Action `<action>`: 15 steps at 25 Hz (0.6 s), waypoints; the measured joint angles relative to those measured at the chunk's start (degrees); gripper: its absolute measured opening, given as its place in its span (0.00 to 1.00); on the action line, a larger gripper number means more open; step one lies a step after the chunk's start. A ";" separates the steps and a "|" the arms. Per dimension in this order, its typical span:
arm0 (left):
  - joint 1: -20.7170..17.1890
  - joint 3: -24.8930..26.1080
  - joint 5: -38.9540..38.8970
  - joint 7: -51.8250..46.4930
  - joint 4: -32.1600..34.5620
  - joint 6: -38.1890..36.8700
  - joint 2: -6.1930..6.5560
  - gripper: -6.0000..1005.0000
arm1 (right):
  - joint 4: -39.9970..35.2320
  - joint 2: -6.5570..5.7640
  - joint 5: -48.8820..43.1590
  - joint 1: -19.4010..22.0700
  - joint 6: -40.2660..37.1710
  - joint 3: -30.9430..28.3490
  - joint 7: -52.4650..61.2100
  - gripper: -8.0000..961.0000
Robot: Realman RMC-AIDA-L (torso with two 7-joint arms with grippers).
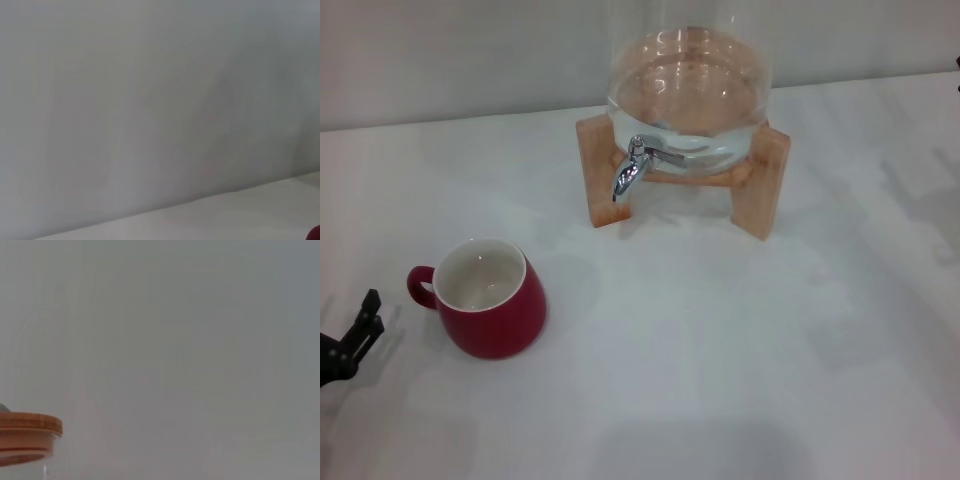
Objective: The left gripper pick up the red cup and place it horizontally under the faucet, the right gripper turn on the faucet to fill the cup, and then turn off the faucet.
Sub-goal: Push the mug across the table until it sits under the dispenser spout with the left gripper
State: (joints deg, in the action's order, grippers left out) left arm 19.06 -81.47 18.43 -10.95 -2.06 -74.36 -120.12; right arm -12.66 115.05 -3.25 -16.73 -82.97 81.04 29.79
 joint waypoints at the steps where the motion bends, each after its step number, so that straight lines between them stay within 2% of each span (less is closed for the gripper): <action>1: 0.08 0.00 0.00 -0.04 -0.03 0.11 0.00 0.86 | 0.00 0.00 0.00 0.00 0.00 0.00 0.00 0.90; 15: 0.43 0.00 2.22 -0.07 0.24 0.66 0.04 0.86 | 0.00 0.00 0.00 -0.04 0.00 0.00 -0.04 0.90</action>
State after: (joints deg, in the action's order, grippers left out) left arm 19.49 -81.47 20.65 -11.02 -1.83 -73.70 -120.09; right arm -12.66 115.05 -3.25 -16.78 -82.97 81.04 29.75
